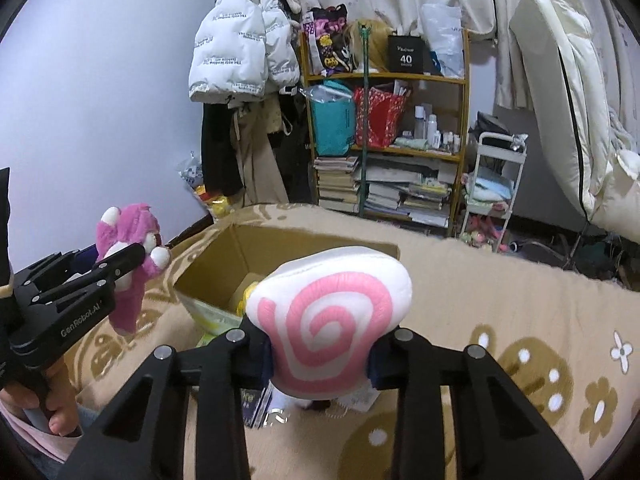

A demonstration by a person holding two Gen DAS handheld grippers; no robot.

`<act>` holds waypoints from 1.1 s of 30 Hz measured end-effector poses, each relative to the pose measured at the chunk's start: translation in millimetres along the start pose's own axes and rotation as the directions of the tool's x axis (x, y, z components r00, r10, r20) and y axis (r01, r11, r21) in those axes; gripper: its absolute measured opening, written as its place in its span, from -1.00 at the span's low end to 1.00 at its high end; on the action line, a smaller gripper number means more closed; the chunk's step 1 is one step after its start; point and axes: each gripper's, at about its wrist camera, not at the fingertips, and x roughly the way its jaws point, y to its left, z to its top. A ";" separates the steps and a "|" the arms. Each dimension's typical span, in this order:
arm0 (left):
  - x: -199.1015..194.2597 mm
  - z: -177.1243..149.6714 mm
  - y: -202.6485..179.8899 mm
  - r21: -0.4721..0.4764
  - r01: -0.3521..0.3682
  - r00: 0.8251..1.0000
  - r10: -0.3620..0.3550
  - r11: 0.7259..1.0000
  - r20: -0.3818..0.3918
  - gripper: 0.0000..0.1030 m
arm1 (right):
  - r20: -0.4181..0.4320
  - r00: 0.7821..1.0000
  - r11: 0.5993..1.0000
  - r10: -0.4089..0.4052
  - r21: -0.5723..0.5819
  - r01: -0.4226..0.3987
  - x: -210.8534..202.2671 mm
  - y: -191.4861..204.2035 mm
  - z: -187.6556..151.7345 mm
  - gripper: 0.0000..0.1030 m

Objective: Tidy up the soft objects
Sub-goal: 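Carry the pink plush and swirl cushion over the box and release both inside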

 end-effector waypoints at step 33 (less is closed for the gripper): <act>105.2 5.7 -29.6 0.091 0.064 0.993 -0.055 0.994 -0.103 -0.28 | -0.146 0.988 0.997 0.042 0.077 -0.031 108.5 -29.0 0.8 -0.11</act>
